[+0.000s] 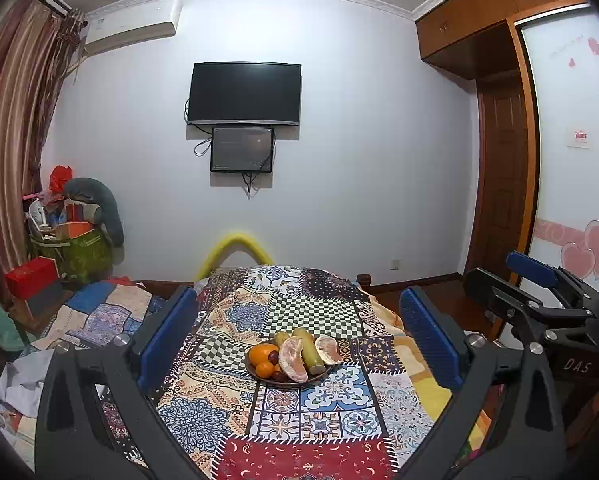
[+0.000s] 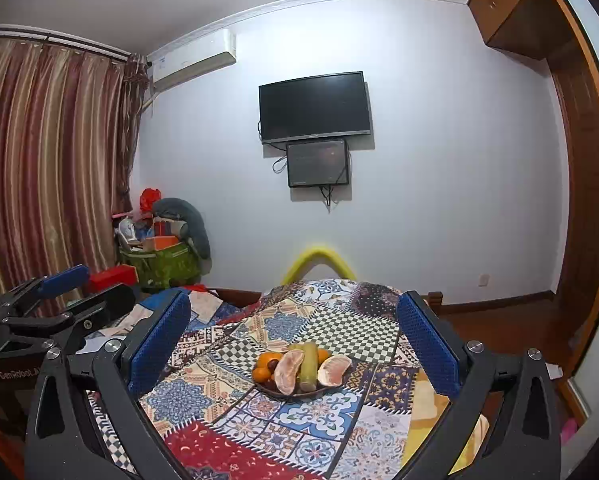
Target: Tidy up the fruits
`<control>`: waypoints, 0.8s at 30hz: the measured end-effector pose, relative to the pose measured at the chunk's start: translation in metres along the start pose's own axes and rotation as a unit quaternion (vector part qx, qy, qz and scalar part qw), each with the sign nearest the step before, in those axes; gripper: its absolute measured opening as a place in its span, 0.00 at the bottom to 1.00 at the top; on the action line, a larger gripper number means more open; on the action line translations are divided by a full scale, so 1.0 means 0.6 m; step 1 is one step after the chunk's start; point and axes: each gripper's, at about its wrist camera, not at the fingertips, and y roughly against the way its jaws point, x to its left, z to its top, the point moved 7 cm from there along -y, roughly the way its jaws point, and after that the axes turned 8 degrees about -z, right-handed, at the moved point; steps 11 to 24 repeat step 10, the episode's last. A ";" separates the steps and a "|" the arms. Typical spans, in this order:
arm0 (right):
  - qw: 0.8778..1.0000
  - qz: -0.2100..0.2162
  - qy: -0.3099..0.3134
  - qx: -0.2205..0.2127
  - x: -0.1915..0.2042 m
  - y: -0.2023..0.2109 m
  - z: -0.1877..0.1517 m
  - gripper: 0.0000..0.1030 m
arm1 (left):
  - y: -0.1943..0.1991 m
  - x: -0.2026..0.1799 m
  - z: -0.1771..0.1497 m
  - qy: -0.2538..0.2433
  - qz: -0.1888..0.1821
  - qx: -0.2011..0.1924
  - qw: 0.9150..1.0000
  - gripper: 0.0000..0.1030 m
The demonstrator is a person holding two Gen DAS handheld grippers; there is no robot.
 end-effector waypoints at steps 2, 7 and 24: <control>1.000 0.000 0.000 -0.001 0.000 0.002 0.001 1.00 | -0.001 0.000 0.000 -0.001 0.000 0.000 1.000 0.99; 1.000 -0.001 -0.002 -0.001 -0.003 0.000 0.001 1.00 | -0.004 0.001 -0.002 0.004 -0.006 0.002 1.000 0.99; 1.000 -0.001 -0.003 0.000 -0.004 -0.003 -0.001 1.00 | -0.007 0.003 -0.004 0.005 -0.005 0.003 1.000 0.99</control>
